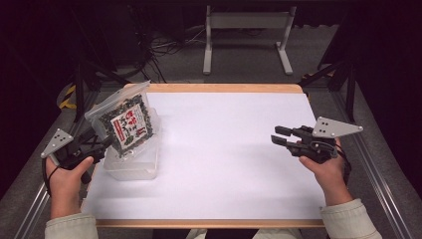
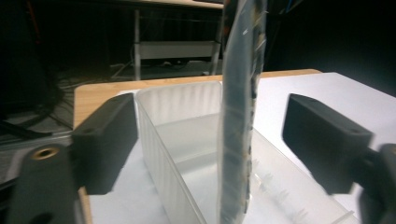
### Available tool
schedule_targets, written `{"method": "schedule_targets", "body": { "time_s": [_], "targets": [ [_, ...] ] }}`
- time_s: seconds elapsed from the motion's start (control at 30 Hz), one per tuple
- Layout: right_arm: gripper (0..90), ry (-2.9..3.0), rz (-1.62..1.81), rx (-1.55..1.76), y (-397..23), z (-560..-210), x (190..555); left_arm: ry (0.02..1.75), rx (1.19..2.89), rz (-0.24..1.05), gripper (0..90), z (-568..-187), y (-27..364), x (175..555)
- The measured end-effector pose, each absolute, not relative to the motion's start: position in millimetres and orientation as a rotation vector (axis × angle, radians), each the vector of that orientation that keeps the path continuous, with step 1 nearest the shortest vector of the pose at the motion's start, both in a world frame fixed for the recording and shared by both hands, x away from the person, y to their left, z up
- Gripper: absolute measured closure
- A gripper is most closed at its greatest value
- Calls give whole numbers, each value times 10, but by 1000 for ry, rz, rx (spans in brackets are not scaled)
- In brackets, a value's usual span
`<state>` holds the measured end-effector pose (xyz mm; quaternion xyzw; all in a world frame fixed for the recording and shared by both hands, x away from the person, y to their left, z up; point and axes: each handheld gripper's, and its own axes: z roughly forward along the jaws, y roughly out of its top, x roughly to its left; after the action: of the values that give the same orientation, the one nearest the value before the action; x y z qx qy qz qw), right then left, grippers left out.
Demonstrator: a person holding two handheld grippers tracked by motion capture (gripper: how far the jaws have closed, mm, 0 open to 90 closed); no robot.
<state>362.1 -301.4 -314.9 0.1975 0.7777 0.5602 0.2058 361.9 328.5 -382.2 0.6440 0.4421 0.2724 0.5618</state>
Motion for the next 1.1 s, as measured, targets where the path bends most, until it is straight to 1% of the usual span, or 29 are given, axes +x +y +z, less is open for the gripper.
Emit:
{"method": "schedule_targets", "body": {
  "time_s": [0.17,0.4,0.5,0.63,0.8,0.9,1.03,1.07,1.1],
  "targets": [
    [645,2173,1566,548,-2990,-3154,3662,1030,1551,697,112,-3653,3206,3463],
    [636,2173,1566,544,-2966,-3150,3680,1029,1559,725,78,-3444,3160,3260],
    [634,2173,1565,543,-2965,-3153,3681,1032,1587,728,70,-3369,3103,3161],
    [631,2175,1565,545,-2965,-3156,3675,1027,1628,683,71,-3292,3020,3078],
    [622,2169,1564,552,-2993,-3157,3660,907,1666,598,80,-3199,2773,3014],
    [615,2164,1563,565,-3015,-3157,3655,858,1667,558,88,-3183,2623,3021],
    [591,2160,1559,573,-3038,-3184,3623,832,1740,537,90,-3228,2390,3087],
    [591,2160,1559,573,-3038,-3184,3623,832,1740,537,89,-3228,2390,3087],
    [586,2163,1554,580,-3048,-3199,3615,812,1745,509,89,-3259,2301,3119]
  ]
}}
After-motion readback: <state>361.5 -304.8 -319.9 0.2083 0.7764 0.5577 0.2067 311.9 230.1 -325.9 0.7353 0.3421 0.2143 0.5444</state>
